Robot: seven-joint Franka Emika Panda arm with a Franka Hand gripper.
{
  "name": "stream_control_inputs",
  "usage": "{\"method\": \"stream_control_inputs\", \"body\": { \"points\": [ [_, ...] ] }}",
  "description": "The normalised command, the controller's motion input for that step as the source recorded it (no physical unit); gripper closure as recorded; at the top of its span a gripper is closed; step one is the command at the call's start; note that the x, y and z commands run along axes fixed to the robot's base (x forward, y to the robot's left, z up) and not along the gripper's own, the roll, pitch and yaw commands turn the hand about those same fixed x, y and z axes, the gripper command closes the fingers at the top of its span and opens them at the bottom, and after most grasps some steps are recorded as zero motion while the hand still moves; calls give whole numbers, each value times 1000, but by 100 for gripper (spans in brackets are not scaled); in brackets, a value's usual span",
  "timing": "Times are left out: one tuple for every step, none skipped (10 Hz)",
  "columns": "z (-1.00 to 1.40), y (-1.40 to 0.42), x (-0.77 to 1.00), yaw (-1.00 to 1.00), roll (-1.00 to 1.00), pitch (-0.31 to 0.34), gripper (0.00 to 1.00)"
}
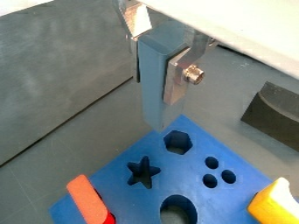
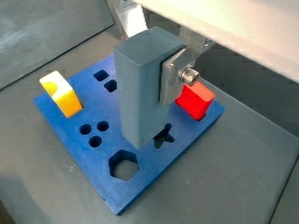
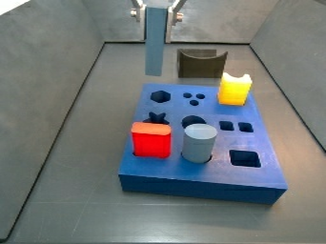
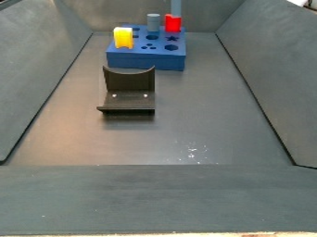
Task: Pick up the rectangle object. Move up. Place the rectangle object on the fixture. Regrasp the rectangle object. Move to above the board. Insert the rectangle object.
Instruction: Insert the rectangle object.
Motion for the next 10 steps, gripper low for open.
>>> {"method": "stream_control_inputs", "body": {
  "points": [
    [0,0,109,0,0,83,100],
    [-37,0,74,0,-34,-3,100],
    [-446,-286,791,-166,0,23,100],
    [-391,-174,1000,-71,-123,0,100],
    [-380,-149,1000,-46,-137,0,100],
    [-383,-91,789,-326,-126,0,100],
    [-291,0,29,-997,-143,0,100],
    [-317,0,0,-1000,-123,0,100],
    [-311,0,6,-1000,-129,0,100],
    [-254,0,249,-829,-226,0,100]
  ]
}}
